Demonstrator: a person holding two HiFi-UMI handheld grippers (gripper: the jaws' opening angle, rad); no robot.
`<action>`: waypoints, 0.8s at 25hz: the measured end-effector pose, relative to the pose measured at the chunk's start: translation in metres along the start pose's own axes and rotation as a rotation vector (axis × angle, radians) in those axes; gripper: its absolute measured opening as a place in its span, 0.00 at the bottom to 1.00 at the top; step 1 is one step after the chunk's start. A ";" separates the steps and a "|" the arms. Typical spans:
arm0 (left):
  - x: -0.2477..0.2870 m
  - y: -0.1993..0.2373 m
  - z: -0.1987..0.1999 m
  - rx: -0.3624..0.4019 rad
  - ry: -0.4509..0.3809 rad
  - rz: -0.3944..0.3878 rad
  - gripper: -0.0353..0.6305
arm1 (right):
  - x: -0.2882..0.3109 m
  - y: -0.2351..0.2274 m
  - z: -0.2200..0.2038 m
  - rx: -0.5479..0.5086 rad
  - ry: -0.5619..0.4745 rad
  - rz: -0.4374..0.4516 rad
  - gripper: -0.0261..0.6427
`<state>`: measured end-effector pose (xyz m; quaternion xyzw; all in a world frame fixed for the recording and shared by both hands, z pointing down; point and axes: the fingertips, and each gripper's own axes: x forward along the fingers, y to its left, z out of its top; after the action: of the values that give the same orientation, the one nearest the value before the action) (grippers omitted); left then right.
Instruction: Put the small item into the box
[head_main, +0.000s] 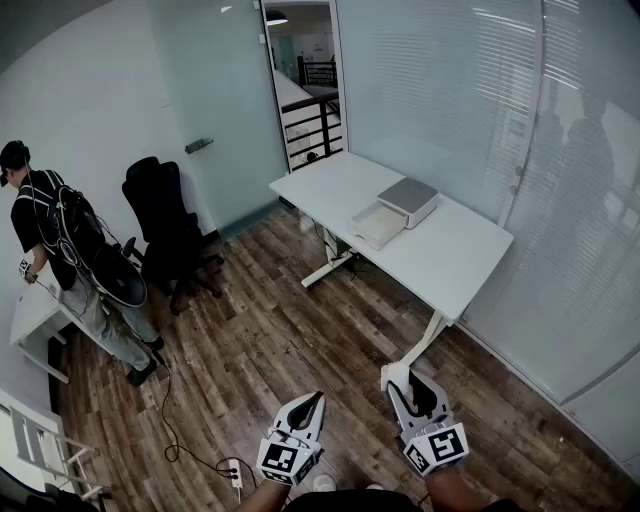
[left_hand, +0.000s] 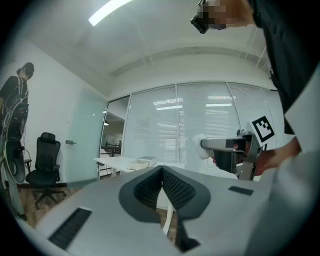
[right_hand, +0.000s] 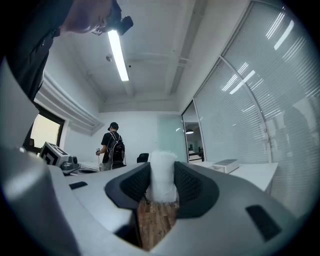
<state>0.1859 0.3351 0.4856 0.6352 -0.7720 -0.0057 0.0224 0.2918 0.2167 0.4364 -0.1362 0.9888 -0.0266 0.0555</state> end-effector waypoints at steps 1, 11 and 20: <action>0.001 -0.003 -0.001 0.002 -0.001 -0.001 0.07 | -0.003 -0.001 -0.002 0.000 0.001 0.003 0.27; -0.009 -0.024 -0.002 0.013 -0.014 0.007 0.07 | -0.028 0.007 -0.001 -0.012 -0.014 0.029 0.27; -0.027 0.004 0.008 0.020 -0.031 0.020 0.07 | -0.015 0.038 0.011 0.007 -0.067 0.069 0.28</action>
<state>0.1869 0.3621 0.4773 0.6275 -0.7786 -0.0076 0.0039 0.2968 0.2572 0.4246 -0.1025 0.9904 -0.0235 0.0902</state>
